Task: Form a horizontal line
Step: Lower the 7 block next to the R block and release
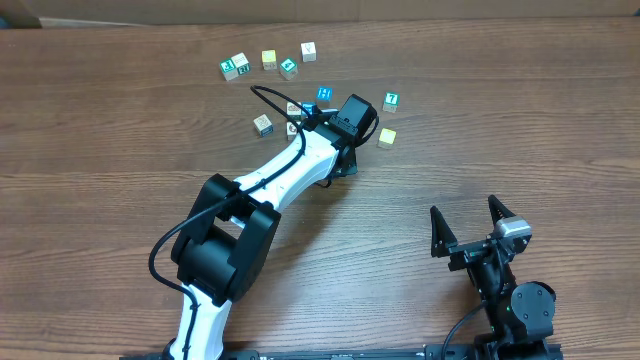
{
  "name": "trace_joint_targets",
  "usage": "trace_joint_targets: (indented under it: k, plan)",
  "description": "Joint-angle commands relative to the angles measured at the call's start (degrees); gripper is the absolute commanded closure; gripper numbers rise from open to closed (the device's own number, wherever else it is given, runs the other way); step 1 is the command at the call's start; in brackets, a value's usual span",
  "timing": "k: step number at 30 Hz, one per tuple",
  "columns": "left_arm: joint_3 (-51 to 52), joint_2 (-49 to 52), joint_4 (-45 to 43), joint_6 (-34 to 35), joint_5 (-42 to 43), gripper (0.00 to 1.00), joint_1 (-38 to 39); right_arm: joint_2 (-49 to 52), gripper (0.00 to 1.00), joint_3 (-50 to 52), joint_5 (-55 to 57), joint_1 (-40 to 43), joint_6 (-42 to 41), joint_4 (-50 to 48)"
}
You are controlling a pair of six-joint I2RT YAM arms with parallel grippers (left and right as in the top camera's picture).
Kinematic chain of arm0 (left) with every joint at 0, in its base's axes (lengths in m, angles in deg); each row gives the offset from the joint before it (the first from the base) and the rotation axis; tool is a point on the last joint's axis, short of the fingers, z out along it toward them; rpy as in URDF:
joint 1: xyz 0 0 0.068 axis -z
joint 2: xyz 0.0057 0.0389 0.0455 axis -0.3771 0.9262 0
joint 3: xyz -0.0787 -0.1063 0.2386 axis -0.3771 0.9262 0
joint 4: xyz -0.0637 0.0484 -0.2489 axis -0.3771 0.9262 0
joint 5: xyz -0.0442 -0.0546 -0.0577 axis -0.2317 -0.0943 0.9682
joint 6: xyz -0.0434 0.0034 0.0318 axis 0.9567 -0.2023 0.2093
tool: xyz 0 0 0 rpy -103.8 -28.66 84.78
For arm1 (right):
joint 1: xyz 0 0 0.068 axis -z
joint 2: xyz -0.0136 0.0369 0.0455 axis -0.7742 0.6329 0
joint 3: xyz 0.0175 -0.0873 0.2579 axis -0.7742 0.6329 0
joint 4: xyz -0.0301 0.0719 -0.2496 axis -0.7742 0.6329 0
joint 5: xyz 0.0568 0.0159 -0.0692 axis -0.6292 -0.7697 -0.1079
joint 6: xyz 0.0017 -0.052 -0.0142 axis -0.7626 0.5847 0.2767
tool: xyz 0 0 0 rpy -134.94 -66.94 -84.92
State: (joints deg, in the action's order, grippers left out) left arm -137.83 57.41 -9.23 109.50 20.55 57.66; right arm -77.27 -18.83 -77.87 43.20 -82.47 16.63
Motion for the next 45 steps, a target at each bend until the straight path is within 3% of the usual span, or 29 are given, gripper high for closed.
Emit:
trace_joint_targets:
  k: [1, 33, 45]
  plan:
    - [0.2, 0.5, -0.3, 1.2, -1.3, 0.90, -0.3, -0.2, 0.00, 0.6, 0.5, 0.1, 0.2, -0.3]
    - [0.3, 0.6, -1.7, -1.0, -2.8, 0.88, -0.3, -0.2, 0.00, 0.6, 0.5, 0.1, 0.2, -0.3]
    - [0.3, 0.6, -1.5, -1.0, -2.8, 0.83, -0.3, -0.2, 0.00, 0.6, 0.5, 0.1, 0.2, -0.3]
